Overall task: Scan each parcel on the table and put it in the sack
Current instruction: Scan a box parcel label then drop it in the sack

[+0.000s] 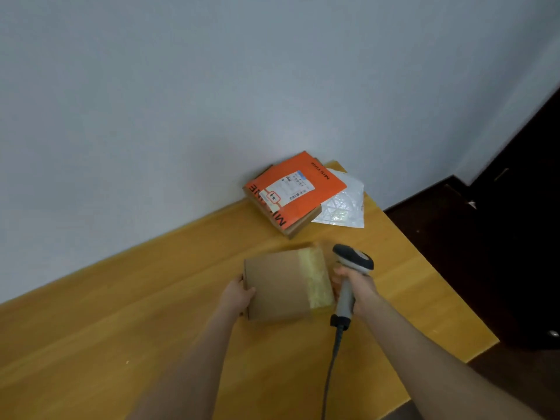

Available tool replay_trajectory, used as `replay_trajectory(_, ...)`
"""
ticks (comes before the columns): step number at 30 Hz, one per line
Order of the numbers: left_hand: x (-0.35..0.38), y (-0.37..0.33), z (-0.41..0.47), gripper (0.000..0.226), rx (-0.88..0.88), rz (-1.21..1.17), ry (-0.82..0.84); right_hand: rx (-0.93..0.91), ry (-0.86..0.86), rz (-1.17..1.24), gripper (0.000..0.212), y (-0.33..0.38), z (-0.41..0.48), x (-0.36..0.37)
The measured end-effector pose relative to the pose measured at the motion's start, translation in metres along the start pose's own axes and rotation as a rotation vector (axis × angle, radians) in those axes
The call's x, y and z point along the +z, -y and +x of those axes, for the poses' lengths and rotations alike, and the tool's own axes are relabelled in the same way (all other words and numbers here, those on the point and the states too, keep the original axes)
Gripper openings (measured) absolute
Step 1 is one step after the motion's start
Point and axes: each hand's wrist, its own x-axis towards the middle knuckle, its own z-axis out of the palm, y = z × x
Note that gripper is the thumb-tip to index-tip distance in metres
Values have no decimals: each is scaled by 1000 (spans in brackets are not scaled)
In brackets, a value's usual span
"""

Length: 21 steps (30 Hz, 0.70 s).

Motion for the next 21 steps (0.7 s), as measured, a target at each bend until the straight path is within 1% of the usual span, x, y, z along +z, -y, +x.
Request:
replay_trajectory(2,-15,17,1,57,-20,-139,-28,11,20,17,8,-12,-10,21)
replay_trajectory(4,-34,38,0,50,-89,-385,-32,16,19,29,17,-23,-22,41)
replay_trajectory(6,-61,57,-6,36,-136,-642,-37,10,43,33,23,-33,-36,64)
replay_trajectory(7,-78,65,-7,32,-123,-729,-52,7,65,37,24,-38,-43,77)
replay_trajectory(8,-96,73,-8,36,-92,-790,-72,-1,89,42,24,-43,-49,91)
replay_trajectory(11,-152,87,-11,58,1,-864,-117,-23,149,78,24,-53,-68,130)
replay_trajectory(13,-180,91,-14,60,21,-893,-99,-31,181,92,26,-54,-79,151)
replay_trajectory(14,-190,96,-16,57,12,-911,-83,-37,188,95,27,-54,-85,160)
replay_trajectory(15,-198,101,-18,48,0,-933,-64,-46,191,98,27,-53,-90,166)
replay_trajectory(17,-208,115,-22,20,-11,-976,-35,-58,183,92,28,-53,-98,175)
replay_trajectory(18,-210,122,-23,11,-4,-994,-27,-63,183,84,30,-52,-101,179)
replay_trajectory(21,-214,136,-28,22,39,-1038,0,-70,195,70,37,-52,-109,187)
